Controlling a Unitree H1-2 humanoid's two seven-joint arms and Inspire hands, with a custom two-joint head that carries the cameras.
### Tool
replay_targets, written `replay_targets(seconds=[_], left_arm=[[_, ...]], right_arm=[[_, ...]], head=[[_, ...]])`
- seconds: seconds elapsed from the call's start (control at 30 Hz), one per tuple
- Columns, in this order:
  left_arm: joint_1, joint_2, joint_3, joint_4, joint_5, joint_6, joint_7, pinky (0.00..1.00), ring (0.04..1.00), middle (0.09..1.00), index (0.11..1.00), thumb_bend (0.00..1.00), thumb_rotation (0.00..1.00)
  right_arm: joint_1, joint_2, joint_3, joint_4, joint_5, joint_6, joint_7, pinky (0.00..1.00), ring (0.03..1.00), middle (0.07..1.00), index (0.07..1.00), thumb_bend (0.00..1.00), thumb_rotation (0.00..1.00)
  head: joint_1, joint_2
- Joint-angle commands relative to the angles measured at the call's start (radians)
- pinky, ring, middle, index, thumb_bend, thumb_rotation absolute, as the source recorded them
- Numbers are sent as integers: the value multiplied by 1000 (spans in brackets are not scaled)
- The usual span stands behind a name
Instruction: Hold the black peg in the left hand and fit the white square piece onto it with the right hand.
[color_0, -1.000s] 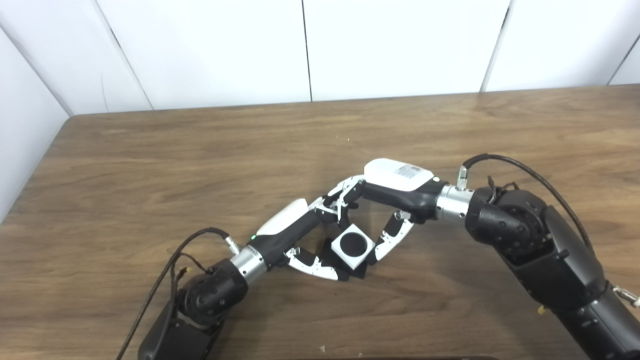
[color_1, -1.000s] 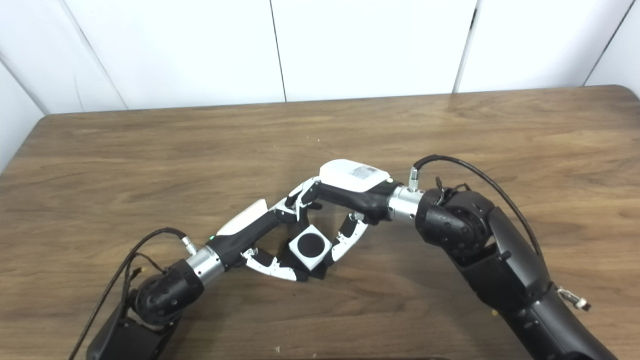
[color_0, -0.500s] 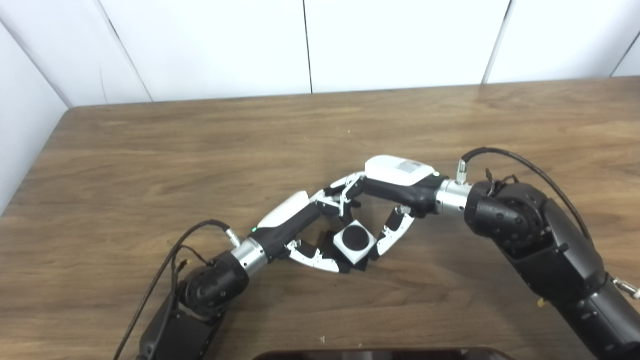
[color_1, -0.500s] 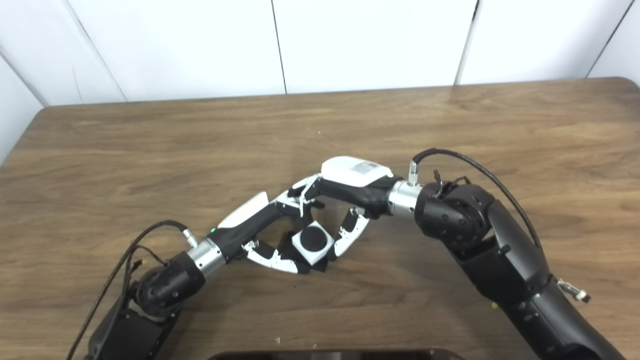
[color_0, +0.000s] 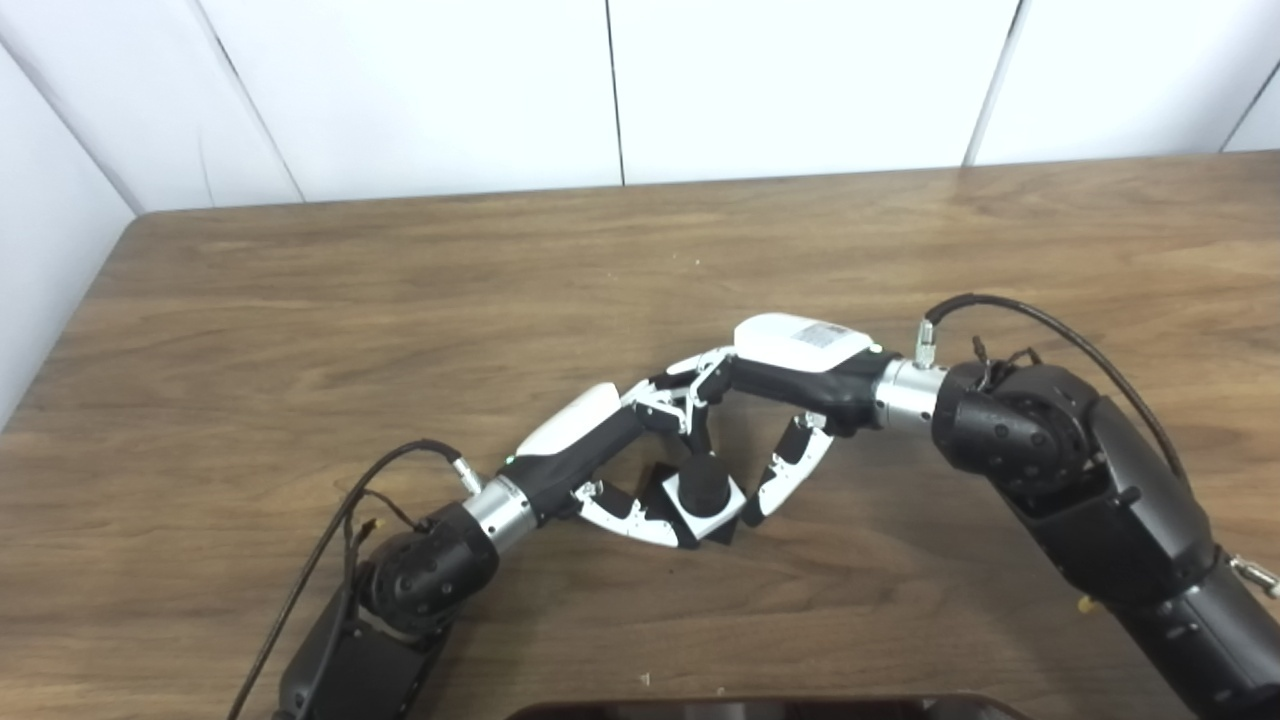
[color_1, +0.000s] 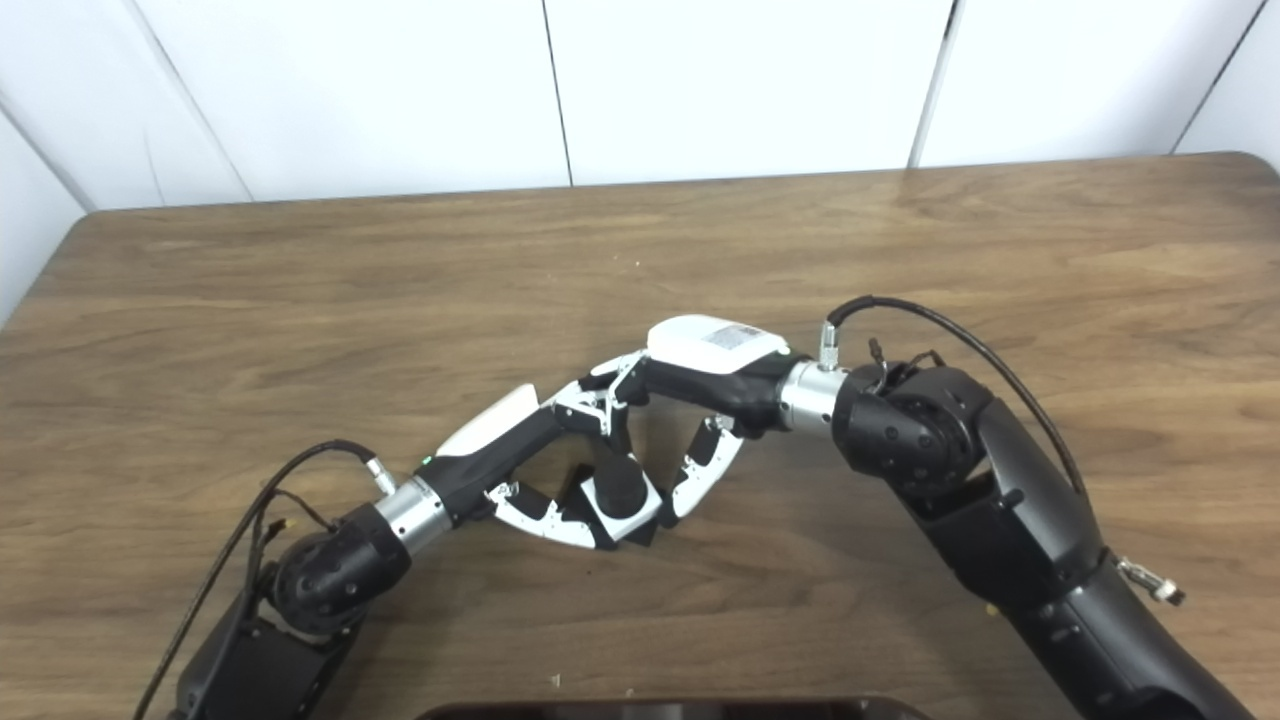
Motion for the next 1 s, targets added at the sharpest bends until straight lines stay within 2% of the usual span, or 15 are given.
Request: replay_targets(seconds=[0.0, 0.33, 0.6, 0.83, 0.97], left_arm=[[2, 16, -9, -6, 5, 13, -25, 1000, 1000, 966, 487, 520, 80], [1, 22, -7, -11, 2, 24, -32, 1000, 1000, 965, 487, 520, 80], [0, 31, -3, -13, 1, 23, -36, 1000, 1000, 964, 487, 520, 80], [-2, 36, -3, -9, 3, 14, -34, 1000, 1000, 963, 487, 520, 79], [-1, 37, 0, -4, -5, 16, -36, 998, 1000, 962, 488, 520, 78]], right_arm=[[-29, -28, -27, -22, 4, 15, 1, 809, 899, 888, 734, 802, 179], [-31, -90, -115, 18, 36, 21, -23, 770, 873, 877, 731, 796, 200], [-29, -125, -178, 52, 54, 8, -58, 721, 840, 858, 721, 796, 145], [-21, -131, -226, 60, 75, 17, -88, 718, 819, 824, 711, 808, 116], [-6, -112, -260, 48, 79, 58, -120, 685, 805, 823, 708, 810, 115]], head=[[-2, 0], [-18, -3], [-39, -9], [-52, -14], [-62, -19]])
